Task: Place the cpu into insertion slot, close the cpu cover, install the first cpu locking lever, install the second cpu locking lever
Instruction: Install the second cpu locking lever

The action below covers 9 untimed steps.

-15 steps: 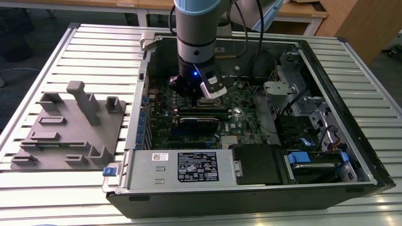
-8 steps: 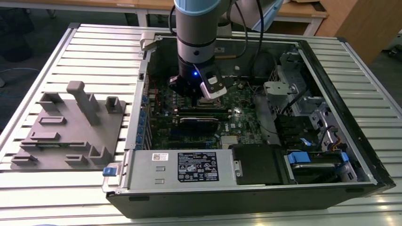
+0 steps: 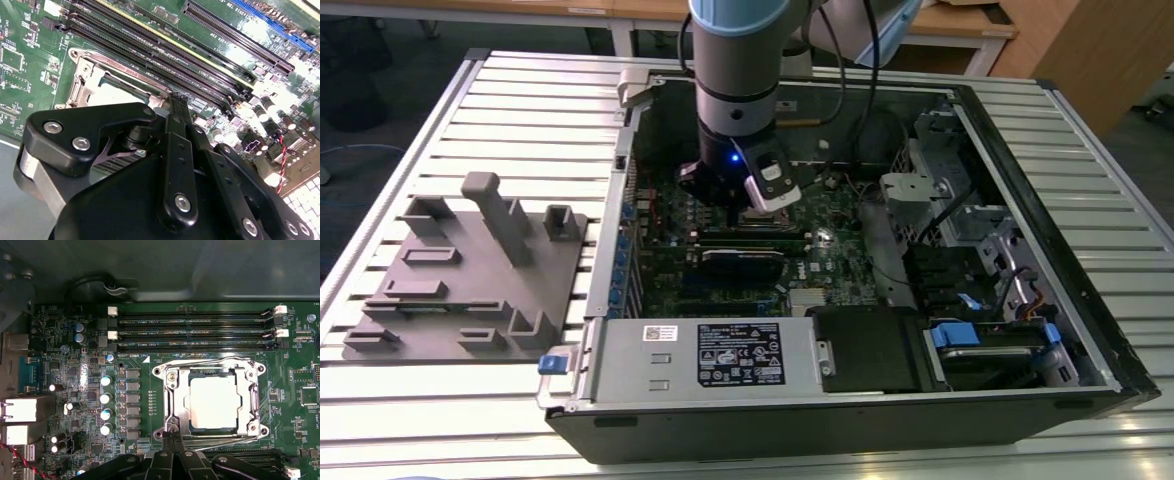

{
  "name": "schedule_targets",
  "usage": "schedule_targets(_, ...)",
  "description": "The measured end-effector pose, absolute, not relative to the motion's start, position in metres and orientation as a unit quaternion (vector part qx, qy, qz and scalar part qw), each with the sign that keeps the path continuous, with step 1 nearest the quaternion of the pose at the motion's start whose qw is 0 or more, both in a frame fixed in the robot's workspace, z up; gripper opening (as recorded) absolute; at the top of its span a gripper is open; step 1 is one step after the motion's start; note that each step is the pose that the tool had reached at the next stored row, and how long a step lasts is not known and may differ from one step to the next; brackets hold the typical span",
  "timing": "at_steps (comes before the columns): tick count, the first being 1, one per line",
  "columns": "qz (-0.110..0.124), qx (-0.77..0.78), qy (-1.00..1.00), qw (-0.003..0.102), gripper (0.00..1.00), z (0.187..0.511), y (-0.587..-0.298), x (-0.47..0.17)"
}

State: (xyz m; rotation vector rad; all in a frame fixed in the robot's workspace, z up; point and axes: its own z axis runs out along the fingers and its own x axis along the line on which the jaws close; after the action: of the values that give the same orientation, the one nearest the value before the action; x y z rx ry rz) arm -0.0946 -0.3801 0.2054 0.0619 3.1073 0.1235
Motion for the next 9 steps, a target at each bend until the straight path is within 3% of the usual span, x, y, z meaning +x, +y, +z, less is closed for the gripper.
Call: schedule_targets(9,0.04,0.02,0.999,0.016,0.11,0.205,-0.3802,-0.097)
